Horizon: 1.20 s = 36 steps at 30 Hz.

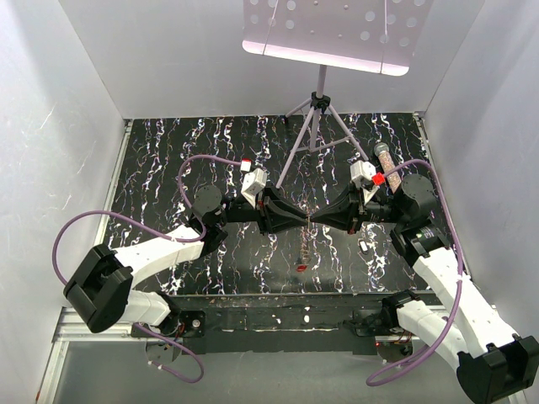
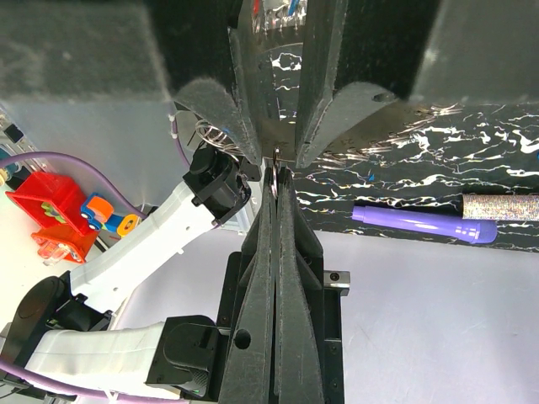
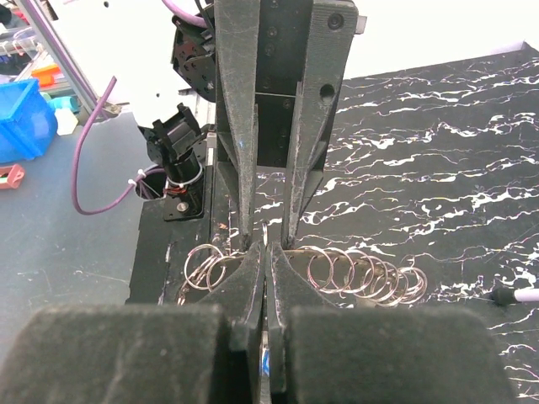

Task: Put the keys on the keyring

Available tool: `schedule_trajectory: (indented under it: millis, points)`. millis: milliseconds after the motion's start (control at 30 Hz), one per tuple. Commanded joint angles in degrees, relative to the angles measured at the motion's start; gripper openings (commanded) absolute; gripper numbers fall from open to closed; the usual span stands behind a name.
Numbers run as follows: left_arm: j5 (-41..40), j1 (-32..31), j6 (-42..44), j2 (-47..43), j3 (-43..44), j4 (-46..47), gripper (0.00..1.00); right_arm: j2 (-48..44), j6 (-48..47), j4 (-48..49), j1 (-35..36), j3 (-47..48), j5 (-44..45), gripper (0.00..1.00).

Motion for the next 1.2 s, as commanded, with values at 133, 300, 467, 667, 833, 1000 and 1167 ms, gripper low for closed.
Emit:
schedule_trajectory:
  millis: [133,300,467,667,833,1000,1167]
  points:
    - [-0.8,-0.5,0.4,0.2,0.4,1.3,0.21,-0.3,1.4,4.3,-0.1,0.2,0.3,0.01]
    - [-1.2,-0.9,0.3,0.4,0.4,1.6,0.2,-0.1,1.2,4.1,0.2,0.3,0.3,0.01]
    - [-2.2,-1.2,0.6,0.1,0.0,1.3,0.2,0.0,1.5,3.8,0.4,0.4,0.5,0.01]
    - [-2.5,-1.3,0.5,-0.1,-0.1,2.0,0.05,0.4,1.3,3.3,0.4,0.6,0.4,0.01]
    - [-1.9,-1.2,1.9,-2.1,-0.3,-1.3,0.0,0.6,1.0,1.1,0.5,1.4,0.3,0.01]
    - [-2.9,-1.2,18.4,-8.9,1.3,-24.7,0.0,-0.1,-6.2,-10.1,0.5,4.9,-0.1,0.41]
    - [-7.8,-1.2,37.1,-15.2,5.1,-49.9,0.0,0.0,-20.1,-21.4,0.5,8.4,-2.1,0.6]
